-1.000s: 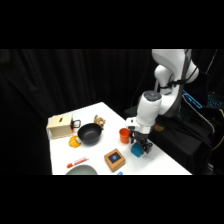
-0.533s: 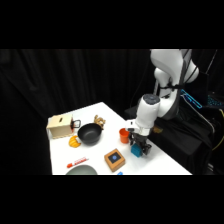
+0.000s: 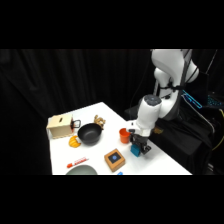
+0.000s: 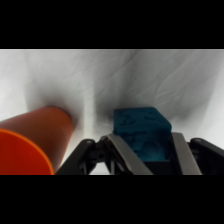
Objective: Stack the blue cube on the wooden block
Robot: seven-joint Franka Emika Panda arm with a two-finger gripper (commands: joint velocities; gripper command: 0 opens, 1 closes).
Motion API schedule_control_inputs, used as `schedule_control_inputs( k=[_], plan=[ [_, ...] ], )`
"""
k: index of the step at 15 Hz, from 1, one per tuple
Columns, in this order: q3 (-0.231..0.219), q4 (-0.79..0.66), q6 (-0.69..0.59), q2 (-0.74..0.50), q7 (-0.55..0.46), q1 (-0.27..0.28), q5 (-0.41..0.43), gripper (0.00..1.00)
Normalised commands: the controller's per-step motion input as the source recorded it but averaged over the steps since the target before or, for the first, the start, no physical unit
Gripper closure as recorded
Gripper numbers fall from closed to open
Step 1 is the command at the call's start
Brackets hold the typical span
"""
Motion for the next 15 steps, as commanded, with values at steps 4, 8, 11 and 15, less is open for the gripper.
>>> schedule_control_inputs(
  k=[4, 8, 11, 15],
  plan=[
    [0.111, -0.1, -0.34, -0.4, -0.12, -0.052, 0.042, 0.75],
    [0.159, -0.02, -0.44, -0.4, -0.34, -0.132, 0.233, 0.75],
    [0.191, 0.08, -0.41, -0.31, -0.41, -0.256, 0.244, 0.75],
    [0.155, 0.19, -0.35, -0.22, -0.38, -0.262, 0.235, 0.75]
  ],
)
